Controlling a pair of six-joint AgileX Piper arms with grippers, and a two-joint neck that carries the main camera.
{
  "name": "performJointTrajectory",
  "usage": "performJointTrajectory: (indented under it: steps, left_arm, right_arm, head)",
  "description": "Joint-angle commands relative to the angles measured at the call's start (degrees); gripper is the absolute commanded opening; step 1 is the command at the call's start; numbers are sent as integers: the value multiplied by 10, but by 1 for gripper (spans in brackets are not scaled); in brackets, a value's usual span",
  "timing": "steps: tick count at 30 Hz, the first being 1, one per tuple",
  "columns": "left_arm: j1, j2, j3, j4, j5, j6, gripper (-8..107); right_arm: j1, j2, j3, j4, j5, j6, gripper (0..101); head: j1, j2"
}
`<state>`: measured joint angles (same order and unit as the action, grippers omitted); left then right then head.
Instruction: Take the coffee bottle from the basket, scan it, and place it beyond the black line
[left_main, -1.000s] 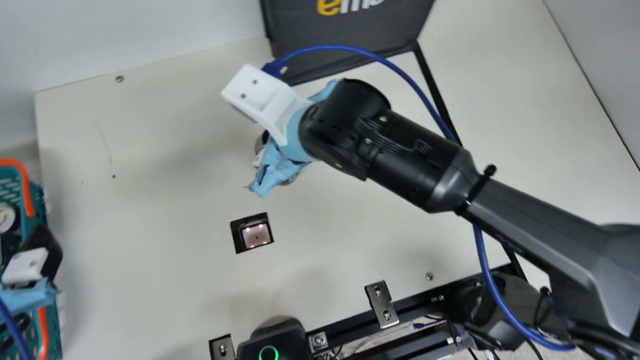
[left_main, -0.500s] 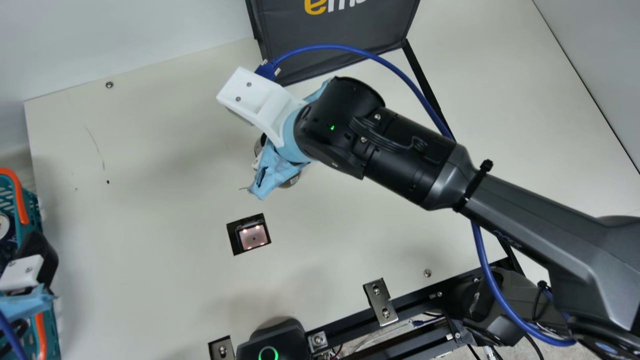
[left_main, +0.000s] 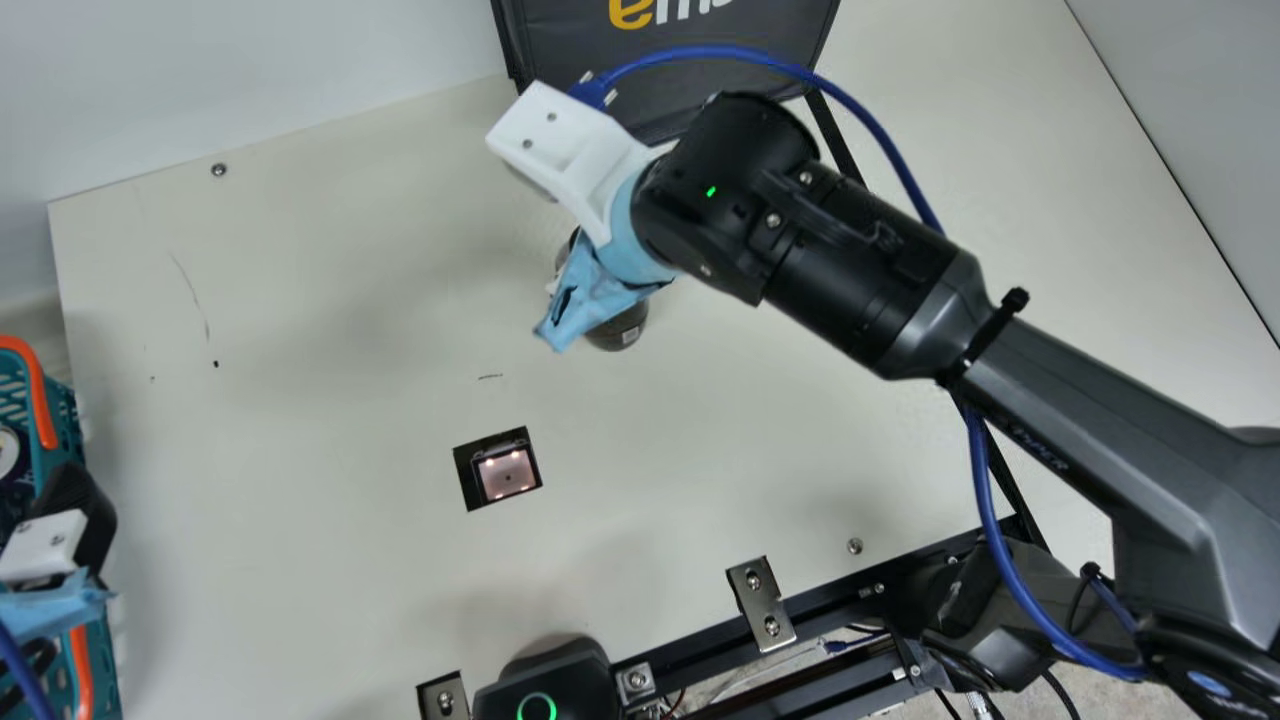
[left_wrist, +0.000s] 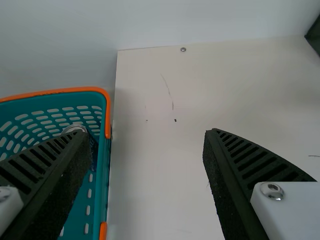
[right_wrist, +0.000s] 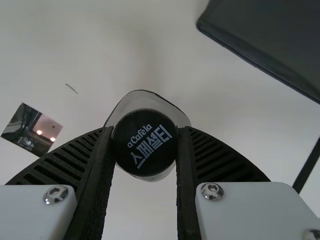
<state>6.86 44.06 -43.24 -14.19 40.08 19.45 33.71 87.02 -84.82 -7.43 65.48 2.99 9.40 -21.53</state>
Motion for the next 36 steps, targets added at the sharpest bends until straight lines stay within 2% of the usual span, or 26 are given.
performJointTrajectory:
  steps: [1,20,36]
  left_arm:
    - [0,0,0,0,0,0,90]
    - [0,0,0,0,0,0,90]
    - [0,0,0,0,0,0,90]
  right_arm:
    - [-16,0,-3,1,4,-1,0]
    - [-191,0,-26,12,11,-13,0]
    - [-351,12,-56,33,29,-54,0]
  head:
    - [-15,0]
    - [-15,0]
    - [-15,0]
